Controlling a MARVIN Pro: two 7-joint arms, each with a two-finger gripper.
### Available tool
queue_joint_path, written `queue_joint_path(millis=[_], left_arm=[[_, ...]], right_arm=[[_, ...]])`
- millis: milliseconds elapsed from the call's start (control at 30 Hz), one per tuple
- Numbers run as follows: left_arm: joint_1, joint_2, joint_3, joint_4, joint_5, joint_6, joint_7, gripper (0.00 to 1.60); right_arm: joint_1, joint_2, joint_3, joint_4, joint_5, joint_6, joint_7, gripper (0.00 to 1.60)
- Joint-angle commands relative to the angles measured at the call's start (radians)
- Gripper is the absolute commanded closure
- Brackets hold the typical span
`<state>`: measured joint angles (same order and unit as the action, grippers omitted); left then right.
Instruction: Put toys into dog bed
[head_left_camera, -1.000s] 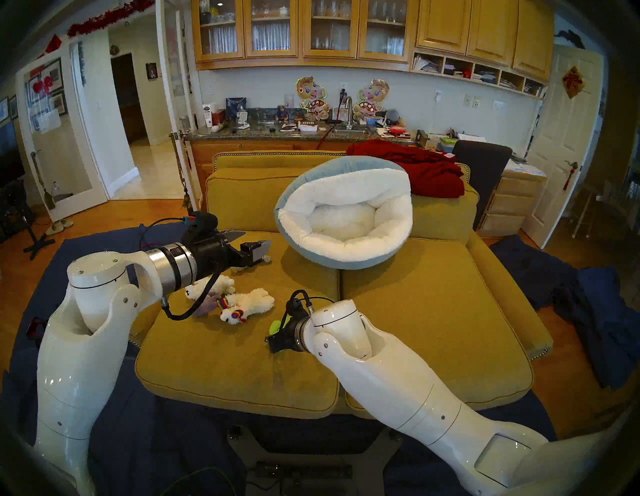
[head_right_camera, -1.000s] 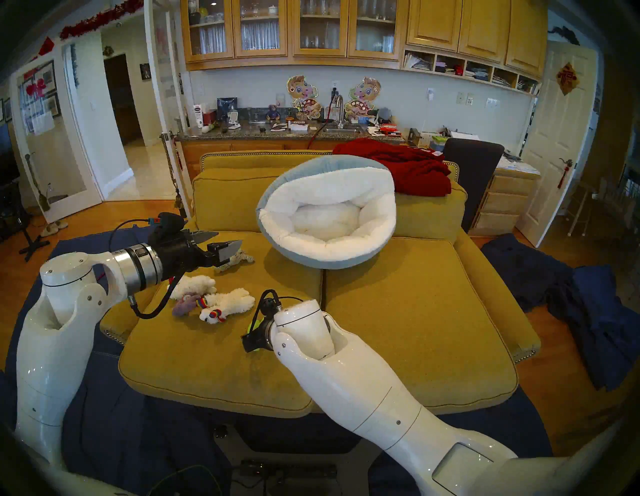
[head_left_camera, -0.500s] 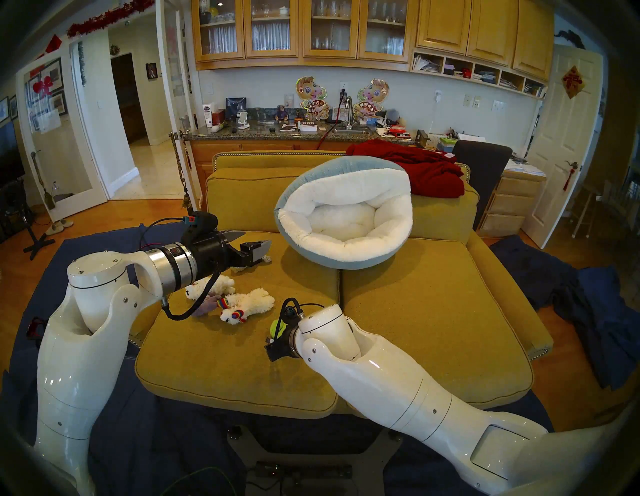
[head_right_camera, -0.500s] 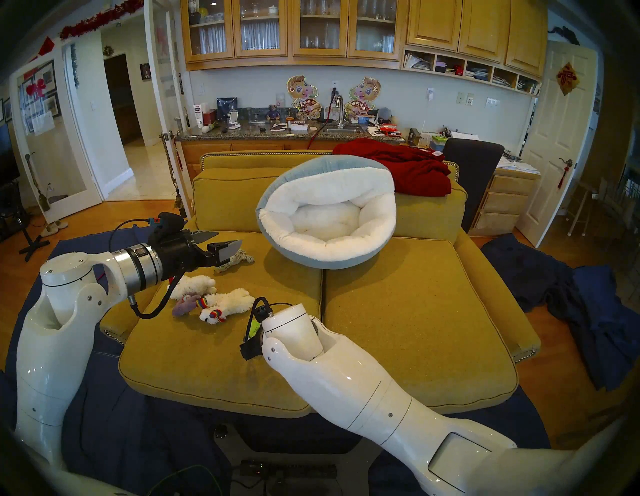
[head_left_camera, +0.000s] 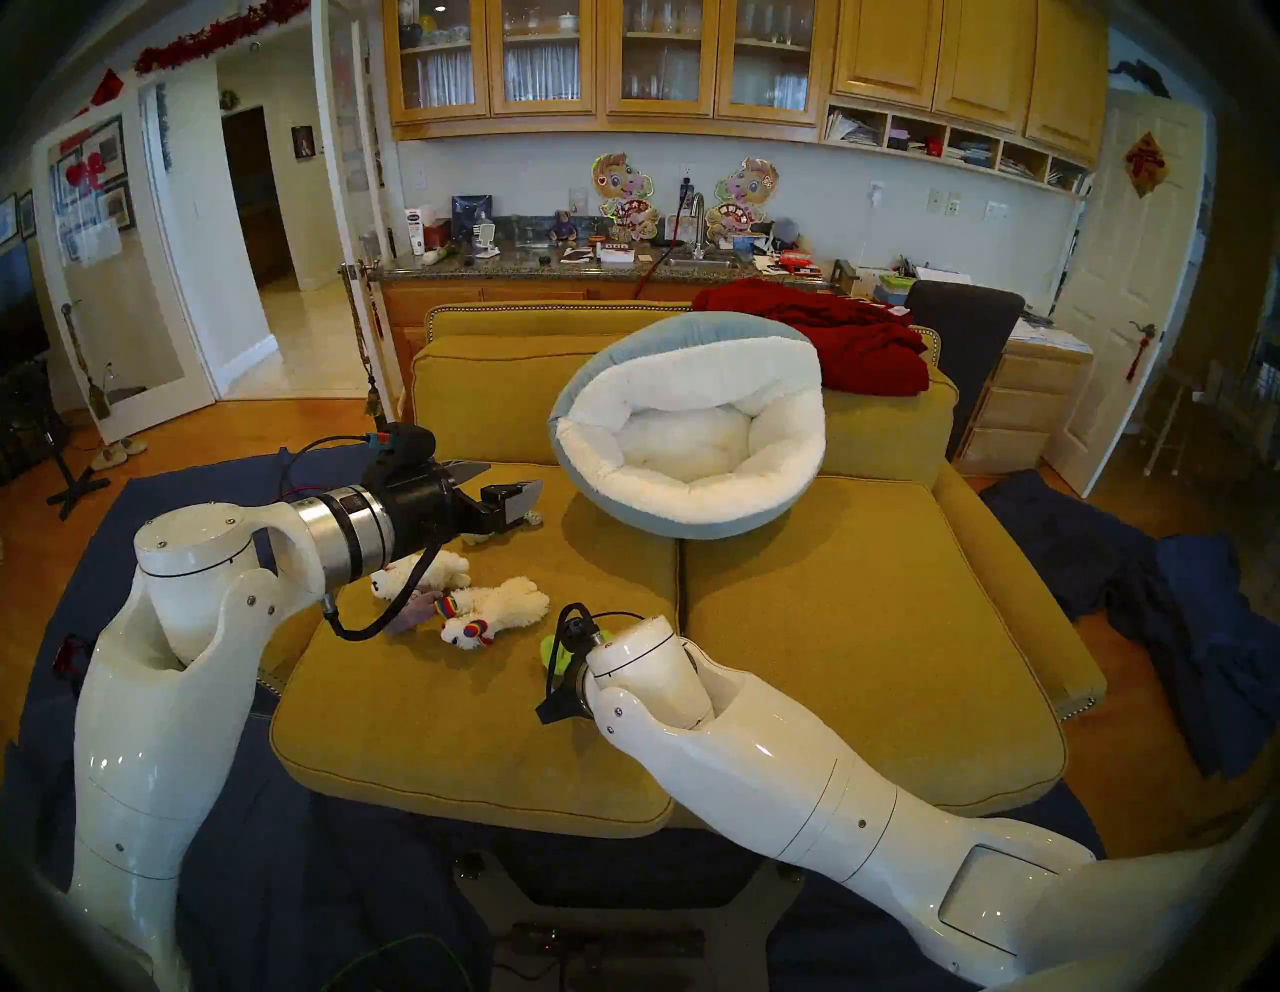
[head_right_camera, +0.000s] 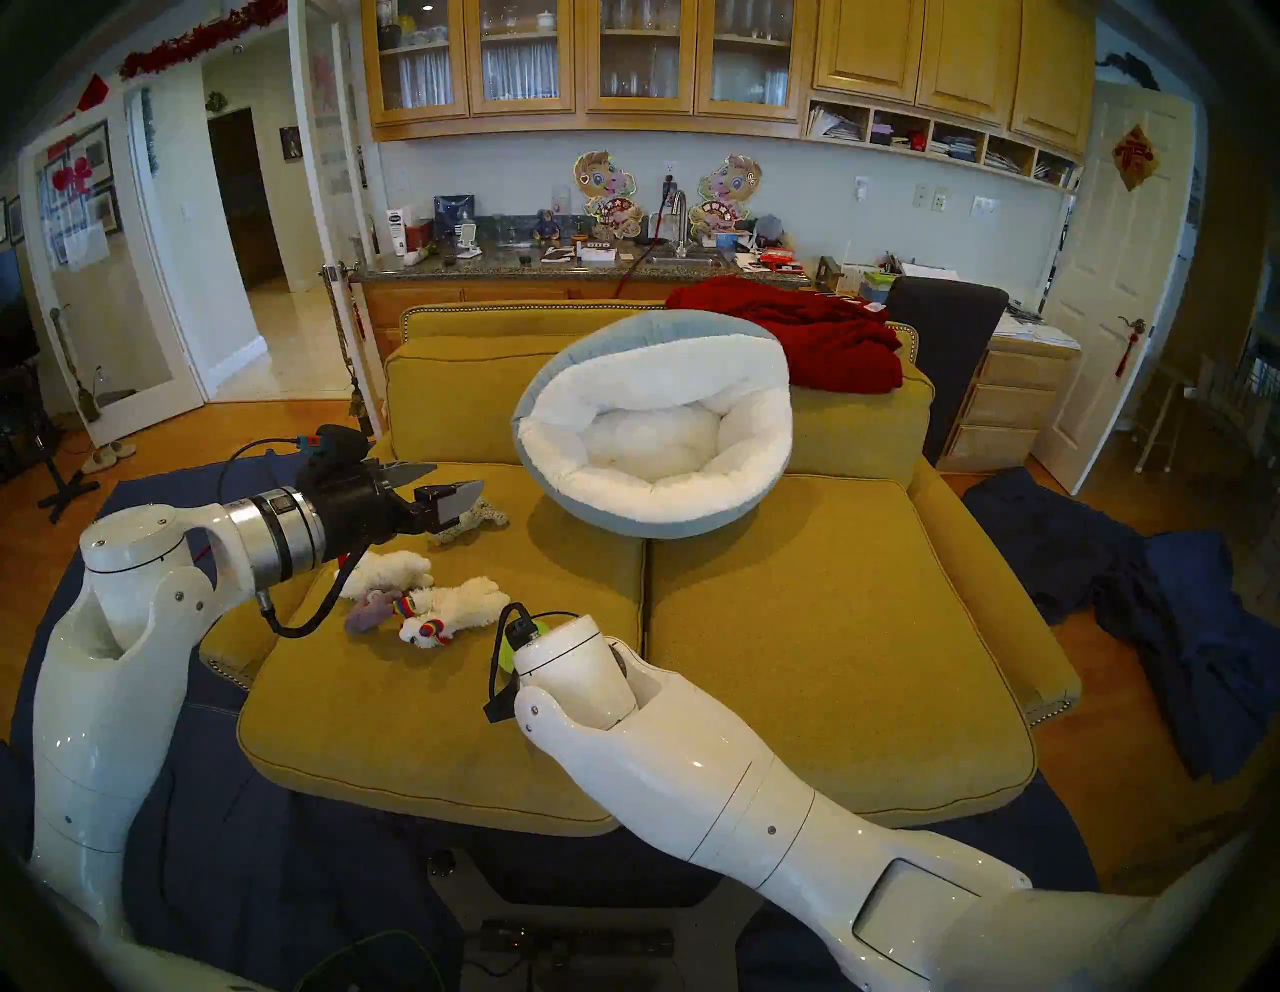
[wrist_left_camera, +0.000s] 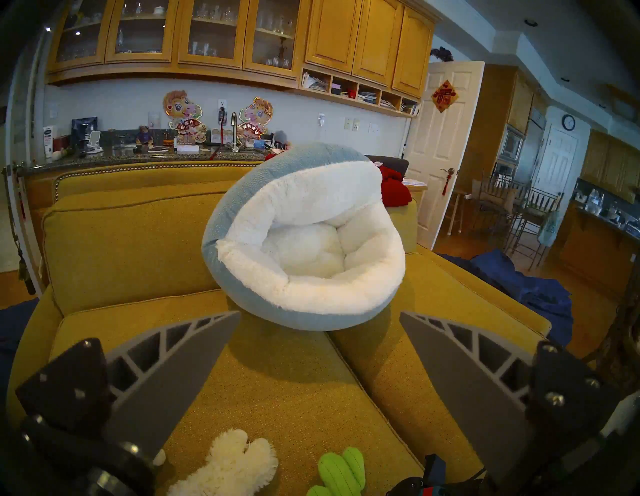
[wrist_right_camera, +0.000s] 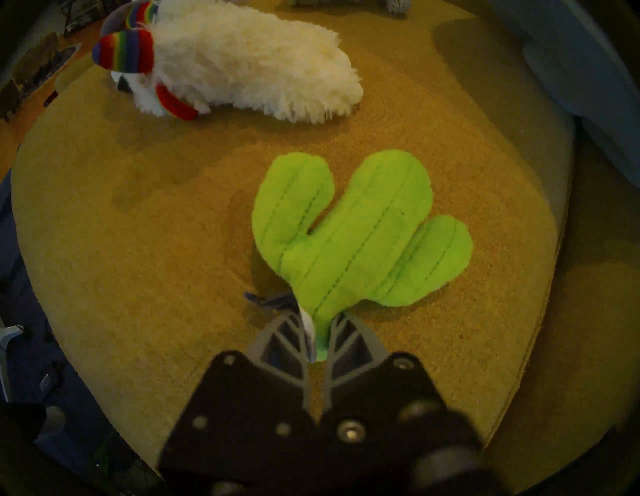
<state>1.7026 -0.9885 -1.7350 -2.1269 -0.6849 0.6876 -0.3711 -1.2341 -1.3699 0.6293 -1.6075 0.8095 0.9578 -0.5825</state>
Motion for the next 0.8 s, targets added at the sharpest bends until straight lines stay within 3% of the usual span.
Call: queue_joint_path(millis=[0, 533, 767], left_arm=[[-0.023, -0.001, -0.009, -0.018, -0.002, -0.010, 0.000, 0.00], [-0.021, 0.000, -0.009, -0.017, -0.002, -0.008, -0.001, 0.00], [-0.022, 0.000, -0.009, -0.017, -0.002, -0.008, -0.001, 0.00]], right_arm=[[0.005, 0.055, 0.044, -0.108, -0.004, 0.002, -0.023, 1.60], [0.107, 0.199, 0.207, -0.290, 0.000, 0.002, -0.048, 1.60], [0.179, 0.216, 0.262, -0.247, 0.024, 0.002, -0.014, 1.60]])
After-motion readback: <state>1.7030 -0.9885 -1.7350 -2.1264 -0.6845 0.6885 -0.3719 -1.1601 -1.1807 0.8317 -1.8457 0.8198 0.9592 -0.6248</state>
